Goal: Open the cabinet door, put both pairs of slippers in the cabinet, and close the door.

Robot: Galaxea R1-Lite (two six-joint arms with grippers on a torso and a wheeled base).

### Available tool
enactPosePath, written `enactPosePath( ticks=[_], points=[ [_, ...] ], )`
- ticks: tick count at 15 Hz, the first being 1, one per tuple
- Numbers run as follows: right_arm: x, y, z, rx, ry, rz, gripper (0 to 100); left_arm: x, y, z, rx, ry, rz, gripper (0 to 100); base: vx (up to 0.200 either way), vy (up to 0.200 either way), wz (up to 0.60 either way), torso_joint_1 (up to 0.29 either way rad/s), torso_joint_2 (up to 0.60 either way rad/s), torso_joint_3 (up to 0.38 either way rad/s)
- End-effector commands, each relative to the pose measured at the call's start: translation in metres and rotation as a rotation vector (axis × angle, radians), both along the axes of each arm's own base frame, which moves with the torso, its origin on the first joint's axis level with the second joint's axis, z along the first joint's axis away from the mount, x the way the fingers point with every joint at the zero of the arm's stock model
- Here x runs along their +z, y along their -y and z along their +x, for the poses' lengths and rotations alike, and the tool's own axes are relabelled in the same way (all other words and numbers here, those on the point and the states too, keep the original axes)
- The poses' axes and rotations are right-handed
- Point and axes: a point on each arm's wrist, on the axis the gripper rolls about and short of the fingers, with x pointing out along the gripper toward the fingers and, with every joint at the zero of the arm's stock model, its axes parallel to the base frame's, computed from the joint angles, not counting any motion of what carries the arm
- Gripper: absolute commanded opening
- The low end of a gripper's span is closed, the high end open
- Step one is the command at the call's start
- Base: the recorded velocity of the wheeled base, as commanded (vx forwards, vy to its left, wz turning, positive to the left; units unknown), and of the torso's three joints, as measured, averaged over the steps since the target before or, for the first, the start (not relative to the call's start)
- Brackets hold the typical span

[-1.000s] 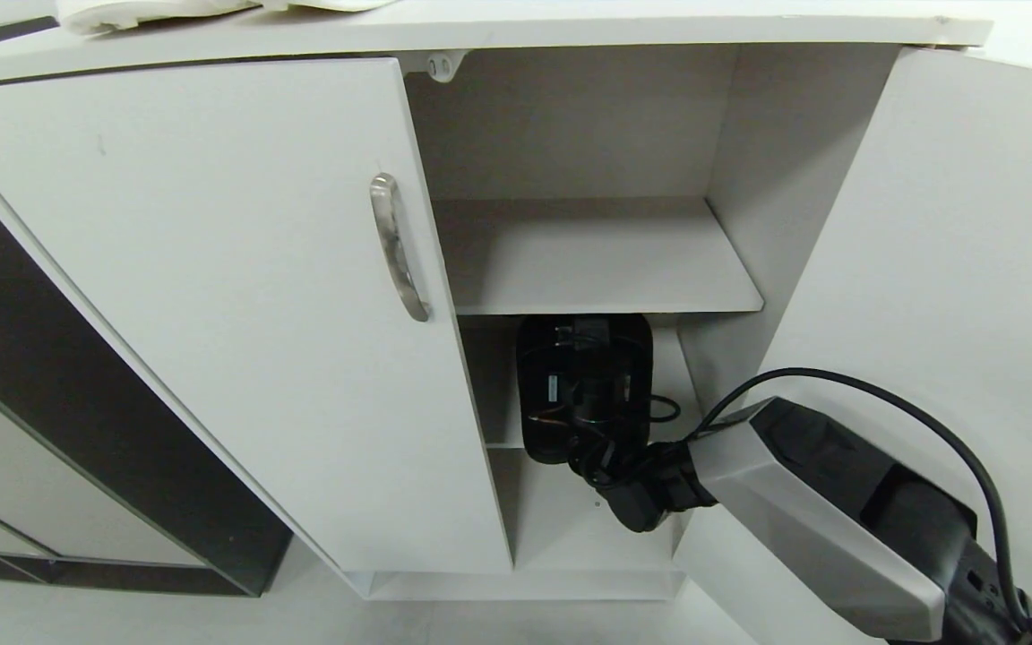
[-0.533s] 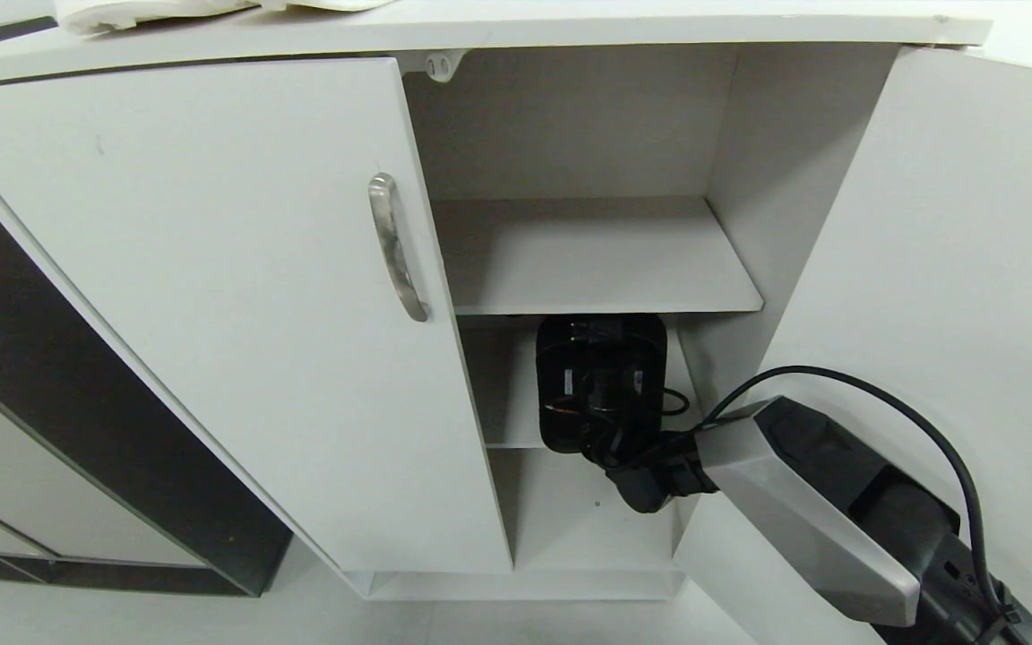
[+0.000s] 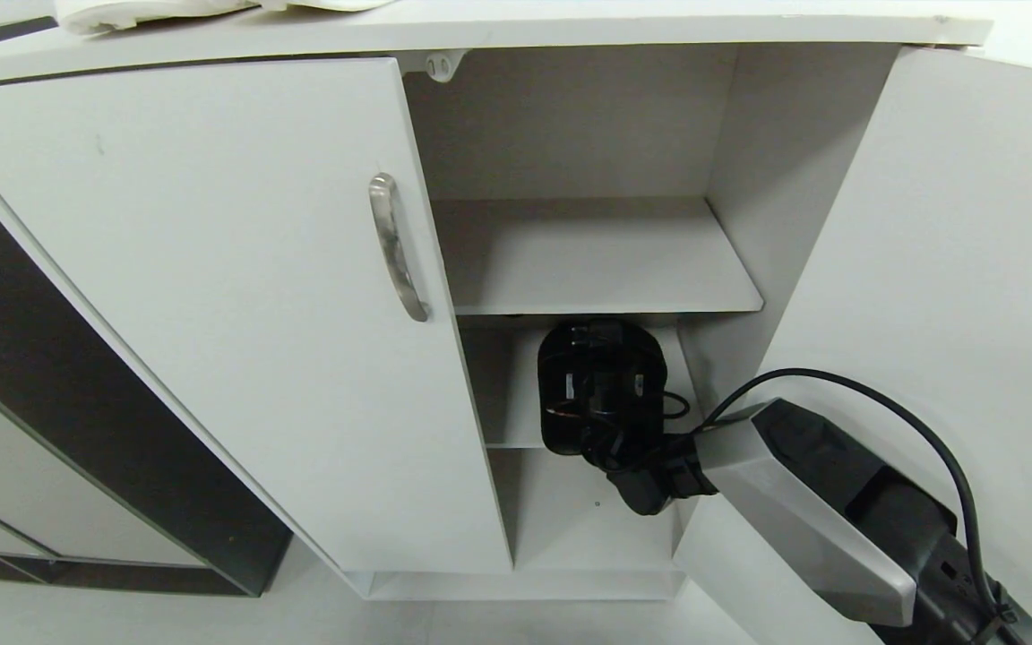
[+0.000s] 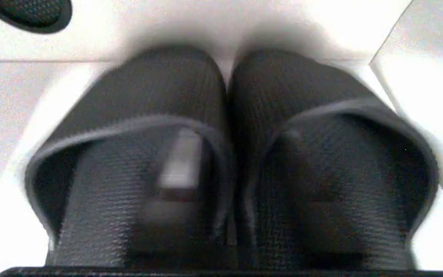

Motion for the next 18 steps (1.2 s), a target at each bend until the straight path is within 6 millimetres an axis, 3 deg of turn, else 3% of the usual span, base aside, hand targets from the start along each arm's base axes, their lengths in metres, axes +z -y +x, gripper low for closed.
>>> enactPosePath(
  ticks=[1, 4, 6, 9, 10, 12, 14, 18],
  points=[
    [-0.005, 0.000, -0.001, 0.002, -0.013, -0.012, 100, 0.000, 0.000, 0.000, 0.000, -0.002, -0.001, 0, 0.000, 0.000, 0.00, 0.000, 0.00, 0.000],
    [-0.004, 0.002, -0.021, 0.014, -0.050, -0.040, 100, 0.000, 0.000, 0.000, 0.000, 0.000, -0.001, 0, 0.000, 0.000, 0.00, 0.000, 0.00, 0.000],
    [0.008, 0.006, -0.043, 0.034, -0.036, -0.030, 100, 0.000, 0.000, 0.000, 0.000, -0.002, -0.001, 0, 0.000, 0.000, 0.00, 0.000, 0.00, 0.000],
    [0.026, 0.018, -0.108, 0.108, -0.033, -0.031, 100, 0.000, 0.000, 0.000, 0.000, -0.002, 0.000, 0, 0.000, 0.000, 0.00, 0.000, 0.00, 0.000],
    [0.021, 0.025, -0.137, 0.146, -0.067, -0.061, 100, 0.000, 0.000, 0.000, 0.000, -0.002, 0.000, 0, 0.000, 0.000, 0.00, 0.000, 0.00, 0.000],
    [0.012, 0.038, -0.171, 0.189, -0.086, -0.077, 100, 0.000, 0.000, 0.000, 0.000, -0.002, 0.000, 0, 0.000, 0.000, 0.00, 0.000, 0.00, 0.000],
    [0.009, 0.045, -0.178, 0.192, -0.070, -0.062, 100, 0.000, 0.000, 0.000, 0.000, -0.002, 0.002, 0, 0.000, 0.000, 0.00, 0.000, 0.00, 0.000],
    [-0.004, 0.043, -0.177, 0.193, -0.095, -0.082, 100, 0.000, 0.000, 0.000, 0.000, -0.002, 0.002, 0, -0.200, 0.000, 0.00, 0.000, 0.00, 0.004]
  ],
)
